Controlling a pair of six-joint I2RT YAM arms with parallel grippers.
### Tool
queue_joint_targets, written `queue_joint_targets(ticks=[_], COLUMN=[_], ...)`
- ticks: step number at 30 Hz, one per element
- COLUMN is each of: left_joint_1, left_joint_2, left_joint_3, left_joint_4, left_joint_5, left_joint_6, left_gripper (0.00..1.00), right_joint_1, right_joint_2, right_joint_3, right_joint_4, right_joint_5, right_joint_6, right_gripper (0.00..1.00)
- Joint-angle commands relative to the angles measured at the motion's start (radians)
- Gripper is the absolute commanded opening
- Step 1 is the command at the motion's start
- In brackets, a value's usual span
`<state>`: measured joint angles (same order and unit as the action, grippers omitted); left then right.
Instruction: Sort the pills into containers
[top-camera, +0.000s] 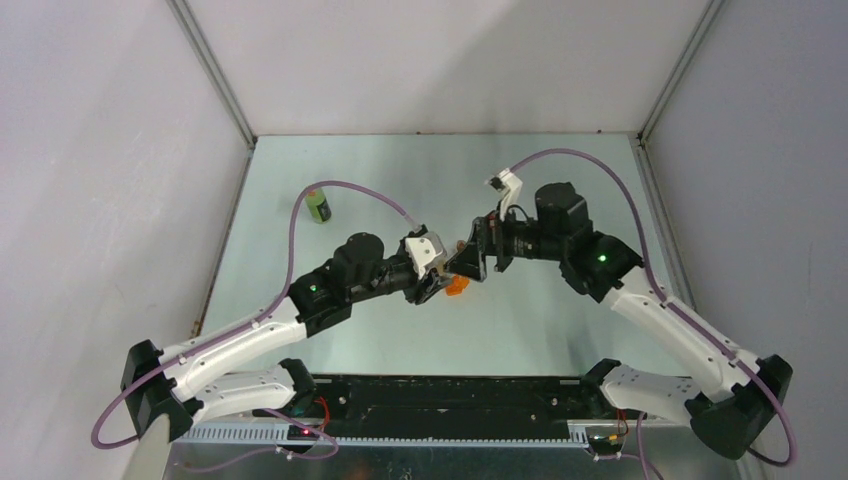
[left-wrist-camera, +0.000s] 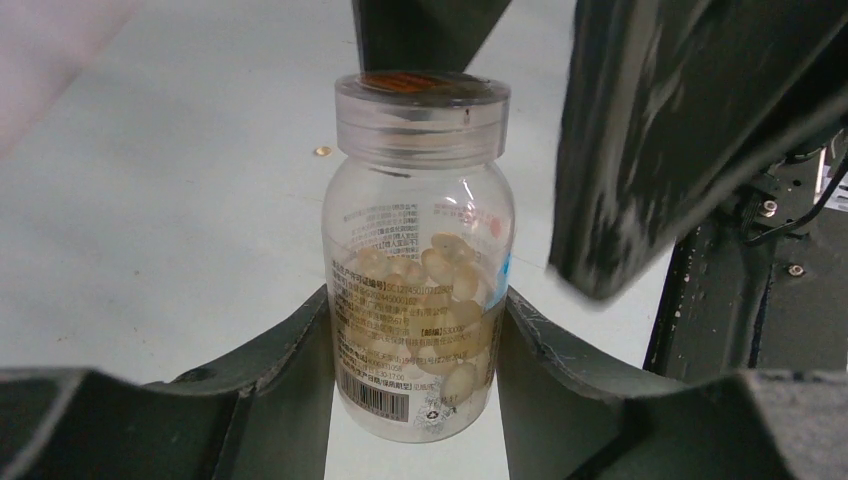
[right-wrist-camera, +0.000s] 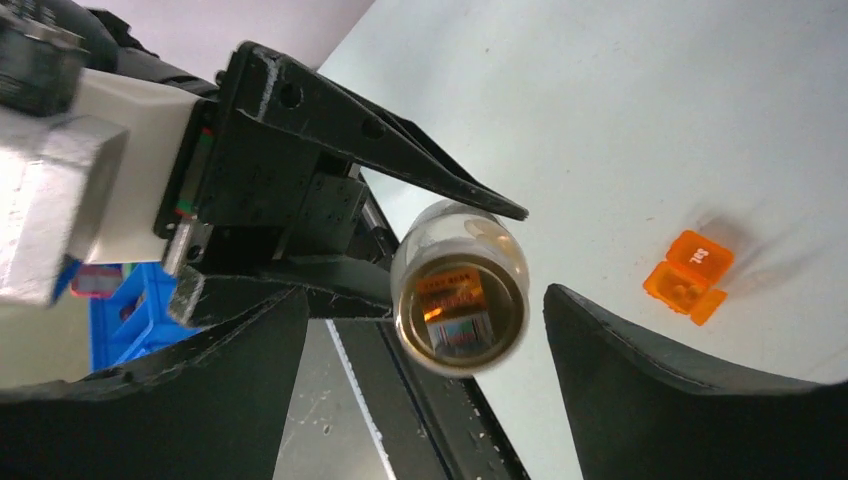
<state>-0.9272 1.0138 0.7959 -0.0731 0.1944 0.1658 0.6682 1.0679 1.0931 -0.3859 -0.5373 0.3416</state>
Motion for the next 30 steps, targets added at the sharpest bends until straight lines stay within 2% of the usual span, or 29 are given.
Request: queue_joint_targets(ticks=[1,2,3,4,5,6,7,8,9,10,11,12,14,18,23,30], left_joint_1=[-0.002,-0.002,-0.002,-0.002,-0.003,-0.003,-0.003,-0.003,-0.003,-0.003,-0.003,-0.003,-0.004,-0.002,-0.001,0.004], left_joint_2=[-0.017,-0.017,-0.017,-0.017,-0.017,-0.017,-0.020,-0.023,-0.028,-0.032,-0.041,-0.046,-0.070,-0.125,-0.177,-0.178], left_joint_3=[0.026,0.026,0.024,0.025,0.023,0.022,0.018,0.014,0.003,-0.004,-0.019,-0.025,-0.043,-0.113,-0.171,-0.207], left_joint_4=[0.090,0.095,0.103,0.105,0.106,0.106,0.107,0.115,0.120,0.133,0.138,0.134,0.124,0.175,0.256,0.306], left_joint_5=[0.034,0.036,0.033,0.027,0.023,0.018,0.015,0.007,-0.003,-0.027,-0.042,-0.071,-0.147,-0.286,-0.439,-0.587], left_joint_6=[-0.031,-0.034,-0.041,-0.049,-0.052,-0.057,-0.060,-0.064,-0.067,-0.073,-0.076,-0.073,-0.081,-0.133,-0.209,-0.298], left_gripper=[0.05,0.08,0.13,0.16,0.21,0.25,0.36,0.43,0.57,0.63,0.85,0.96,0.99,0.99,0.99,0.99], right_joint_1=[0.063,0.069,0.078,0.080,0.080,0.080,0.080,0.078,0.074,0.072,0.061,0.041,0.007,-0.079,-0.193,-0.212], right_joint_2=[0.065,0.074,0.090,0.103,0.104,0.102,0.099,0.090,0.082,0.068,0.061,0.050,0.049,0.082,0.162,0.297], right_joint_3=[-0.004,-0.005,-0.004,-0.004,-0.004,-0.004,-0.005,-0.004,-0.004,-0.004,-0.005,-0.004,-0.006,-0.057,-0.189,-0.234], right_joint_4=[0.078,0.095,0.103,0.112,0.112,0.107,0.102,0.092,0.083,0.063,0.035,0.020,-0.034,-0.096,-0.011,0.070], right_joint_5=[0.068,0.079,0.097,0.110,0.122,0.154,0.170,0.213,0.238,0.299,0.331,0.404,0.531,0.780,0.880,0.961], right_joint_6=[0.052,0.075,0.086,0.104,0.111,0.119,0.118,0.115,0.108,0.103,0.093,0.089,0.077,0.066,0.097,0.119], right_gripper=[0.86,0.83,0.72,0.65,0.53,0.47,0.39,0.36,0.33,0.33,0.32,0.32,0.32,0.33,0.36,0.37])
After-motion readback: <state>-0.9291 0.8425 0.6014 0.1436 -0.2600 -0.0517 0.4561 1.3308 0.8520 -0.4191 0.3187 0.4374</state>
